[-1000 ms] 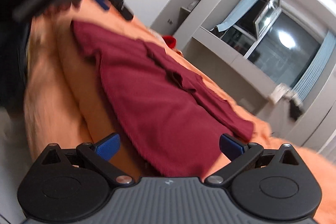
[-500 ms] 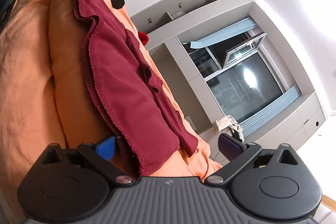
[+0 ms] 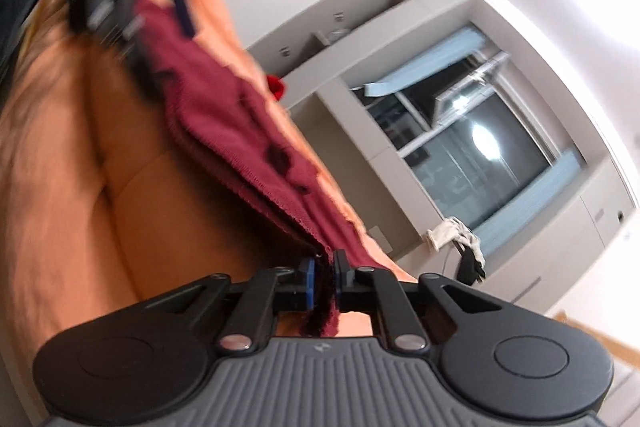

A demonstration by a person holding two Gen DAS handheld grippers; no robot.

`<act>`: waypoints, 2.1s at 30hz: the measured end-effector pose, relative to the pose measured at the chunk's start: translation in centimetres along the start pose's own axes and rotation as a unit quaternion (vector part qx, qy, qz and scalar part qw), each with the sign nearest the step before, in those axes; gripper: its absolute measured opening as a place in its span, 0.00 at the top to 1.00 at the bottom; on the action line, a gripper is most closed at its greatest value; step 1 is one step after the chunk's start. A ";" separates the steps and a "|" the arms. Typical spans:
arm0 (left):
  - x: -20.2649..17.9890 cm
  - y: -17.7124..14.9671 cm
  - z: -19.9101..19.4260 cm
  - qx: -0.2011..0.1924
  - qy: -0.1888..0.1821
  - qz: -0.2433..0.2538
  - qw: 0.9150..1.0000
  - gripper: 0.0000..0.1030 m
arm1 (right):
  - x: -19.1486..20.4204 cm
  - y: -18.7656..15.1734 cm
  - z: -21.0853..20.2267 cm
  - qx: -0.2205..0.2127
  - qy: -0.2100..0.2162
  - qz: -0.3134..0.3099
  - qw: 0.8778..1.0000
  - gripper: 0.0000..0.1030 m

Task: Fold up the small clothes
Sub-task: 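Grasp the shirt hem with both grippers, then lift the hem with both grippers and fold it over toward the collar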

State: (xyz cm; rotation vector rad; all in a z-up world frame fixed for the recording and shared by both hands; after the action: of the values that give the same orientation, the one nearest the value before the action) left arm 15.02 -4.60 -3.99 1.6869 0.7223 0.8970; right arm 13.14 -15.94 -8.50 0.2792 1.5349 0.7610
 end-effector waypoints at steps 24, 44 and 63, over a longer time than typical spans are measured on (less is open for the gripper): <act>8.4 -1.4 -0.4 0.054 0.272 0.008 0.961 0.68 | -6.7 0.0 -1.0 0.019 -0.095 0.104 0.990 0.94; 8.4 4.6 -7.0 -0.086 0.281 -0.076 0.953 0.95 | -7.9 2.8 -6.2 0.000 -0.135 0.115 0.984 0.95; 3.9 16.6 -16.9 -0.174 0.214 -0.033 0.961 0.94 | -15.4 9.2 -14.5 -0.131 -0.210 0.158 0.956 0.95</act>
State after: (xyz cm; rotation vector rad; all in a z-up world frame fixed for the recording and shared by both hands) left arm 3.44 2.70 15.75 1.1624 0.8447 1.2794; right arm -1.11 -22.50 8.44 0.4623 0.9848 1.0712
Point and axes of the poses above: each gripper's, at about its wrist camera, not at the fingertips, and z roughly the way its jaws point, x to its left, y to its top, the point moved 7 cm from there along z, roughly the way its jaws point, and after that the axes turned 11 degrees about -x, right-handed, at the moved point
